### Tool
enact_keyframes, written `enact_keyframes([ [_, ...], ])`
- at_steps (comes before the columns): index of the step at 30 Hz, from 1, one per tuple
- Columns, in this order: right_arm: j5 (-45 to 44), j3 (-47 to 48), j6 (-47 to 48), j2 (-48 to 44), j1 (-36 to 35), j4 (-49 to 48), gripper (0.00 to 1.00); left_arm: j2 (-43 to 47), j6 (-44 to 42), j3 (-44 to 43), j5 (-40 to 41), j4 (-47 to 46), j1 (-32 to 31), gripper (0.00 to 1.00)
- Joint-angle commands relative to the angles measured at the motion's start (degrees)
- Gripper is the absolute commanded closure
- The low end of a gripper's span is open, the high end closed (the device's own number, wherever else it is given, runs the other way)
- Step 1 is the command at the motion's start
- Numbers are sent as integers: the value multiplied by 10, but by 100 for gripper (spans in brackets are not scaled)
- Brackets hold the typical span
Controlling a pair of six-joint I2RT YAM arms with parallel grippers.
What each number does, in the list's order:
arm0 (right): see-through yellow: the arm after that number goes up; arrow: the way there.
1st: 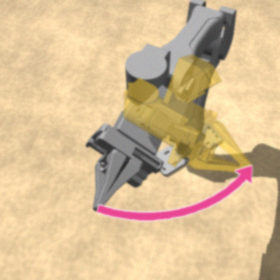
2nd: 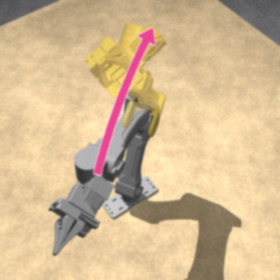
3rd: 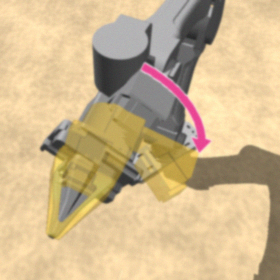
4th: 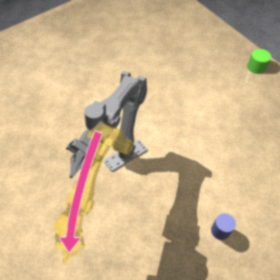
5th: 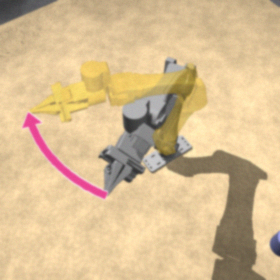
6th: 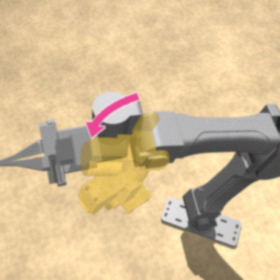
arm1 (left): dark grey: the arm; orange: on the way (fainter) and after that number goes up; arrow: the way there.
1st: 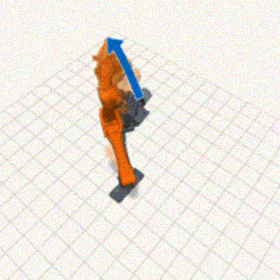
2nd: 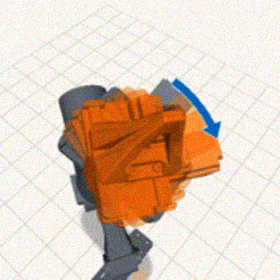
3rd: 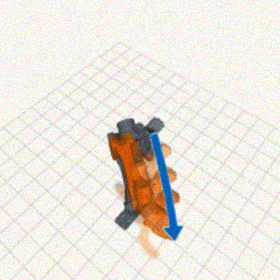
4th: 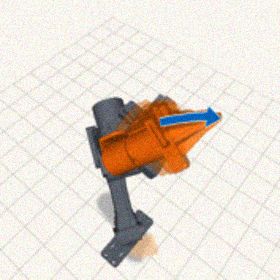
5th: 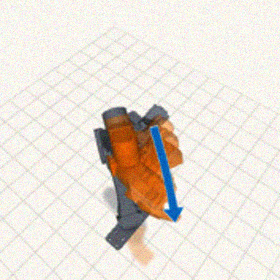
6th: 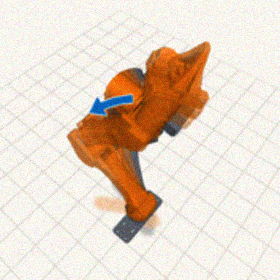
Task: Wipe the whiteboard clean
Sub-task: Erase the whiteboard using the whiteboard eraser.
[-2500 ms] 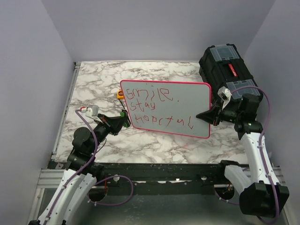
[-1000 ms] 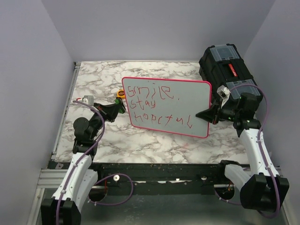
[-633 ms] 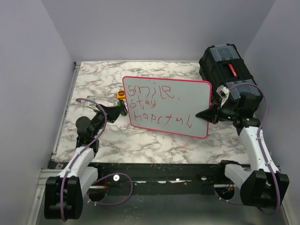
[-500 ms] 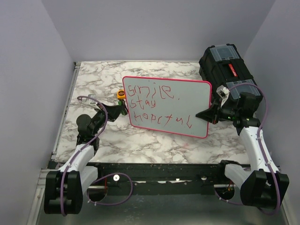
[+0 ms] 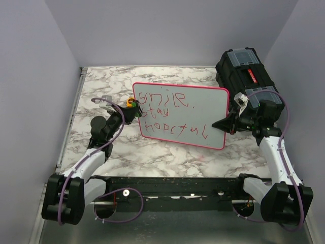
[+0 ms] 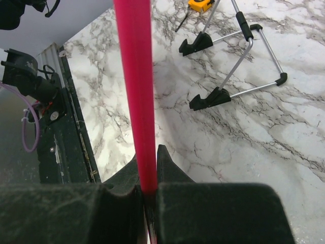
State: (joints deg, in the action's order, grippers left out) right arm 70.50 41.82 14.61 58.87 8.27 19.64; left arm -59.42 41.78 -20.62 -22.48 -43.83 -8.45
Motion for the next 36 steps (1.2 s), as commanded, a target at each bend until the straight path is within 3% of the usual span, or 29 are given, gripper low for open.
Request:
enact_keyframes([
  [1,-44,11,46,-5,2,3,99,-41,-41,-23,87,-49,-32,100],
  [11,-36,11,48,-4,2,6,99,-93,-79,-74,249,-56,-107,100],
  [20,-33,12,55,-10,2,16,99,-140,-107,-113,284,-65,-118,100],
  [28,-24,13,58,-9,2,20,99,-157,-127,-82,229,-52,-118,100],
  [36,-19,13,60,-6,2,22,99,-144,-166,-96,138,21,-118,100],
])
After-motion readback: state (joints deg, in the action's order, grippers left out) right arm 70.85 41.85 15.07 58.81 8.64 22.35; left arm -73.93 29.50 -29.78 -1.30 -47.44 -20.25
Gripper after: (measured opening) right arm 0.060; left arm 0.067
